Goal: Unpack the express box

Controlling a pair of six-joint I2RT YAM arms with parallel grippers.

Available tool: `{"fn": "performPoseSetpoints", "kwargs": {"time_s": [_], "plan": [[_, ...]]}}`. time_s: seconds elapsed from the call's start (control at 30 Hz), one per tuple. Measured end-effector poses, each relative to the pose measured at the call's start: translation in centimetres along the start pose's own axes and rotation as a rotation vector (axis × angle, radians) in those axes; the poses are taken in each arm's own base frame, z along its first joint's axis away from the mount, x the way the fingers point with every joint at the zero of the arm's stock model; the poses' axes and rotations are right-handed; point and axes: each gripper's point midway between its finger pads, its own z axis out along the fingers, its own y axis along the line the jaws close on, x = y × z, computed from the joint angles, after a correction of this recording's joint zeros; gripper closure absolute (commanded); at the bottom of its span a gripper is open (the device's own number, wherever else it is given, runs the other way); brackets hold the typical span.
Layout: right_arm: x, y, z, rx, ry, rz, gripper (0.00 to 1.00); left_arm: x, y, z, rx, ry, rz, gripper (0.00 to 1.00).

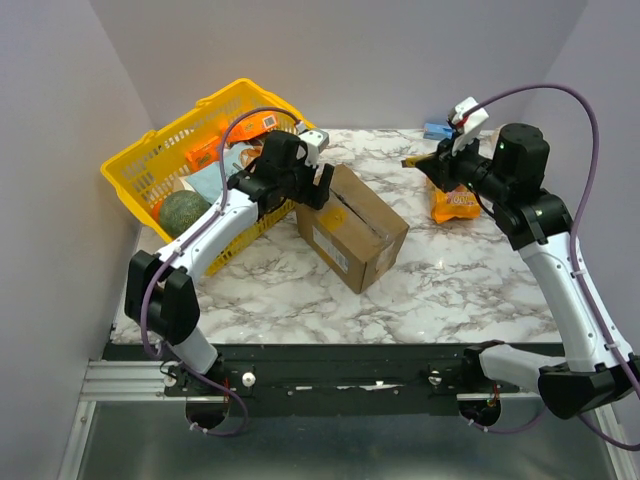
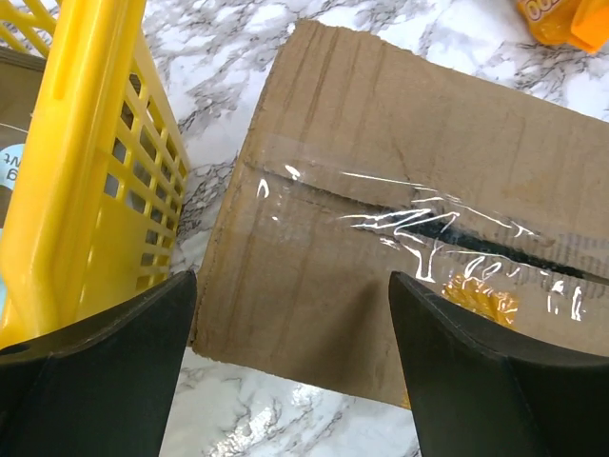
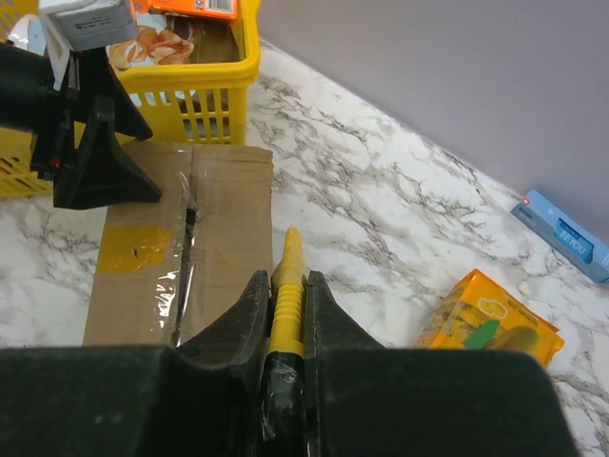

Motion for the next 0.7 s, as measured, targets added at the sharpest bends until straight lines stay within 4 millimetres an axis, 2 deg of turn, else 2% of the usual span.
{"fn": "performPoseSetpoints", "kwargs": {"time_s": [0.17, 0.33, 0.37, 0.47, 0.53, 0.7], "plan": [[0.4, 0.1, 0.0, -0.002, 0.011, 0.003, 0.99, 0.6, 0.4, 0.7, -0.008, 0.041, -0.002, 0.11], [0.6, 0.1, 0.0, -0.004, 0.018, 0.004, 0.99, 0.7, -0.4, 0.6, 0.075, 0.037, 0.008, 0.16], [0.8, 0.2, -0.1, -0.007, 0.025, 0.006, 1.0, 0.8, -0.7, 0.6, 0.106, 0.033, 0.01, 0.16], [1.3, 1.1, -0.4, -0.061, 0.065, 0.002, 0.92, 1.4, -2.3, 0.7, 0.216, 0.02, 0.012, 0.17], [1.0, 1.9, -0.7, -0.11, 0.072, -0.017, 1.0, 2.4, -3.6, 0.8, 0.289, 0.025, 0.005, 0.18], [0.7, 2.8, -1.2, -0.14, 0.084, 0.017, 1.0, 2.9, -6.9, 0.8, 0.426, 0.014, -0.009, 0.19]]}}
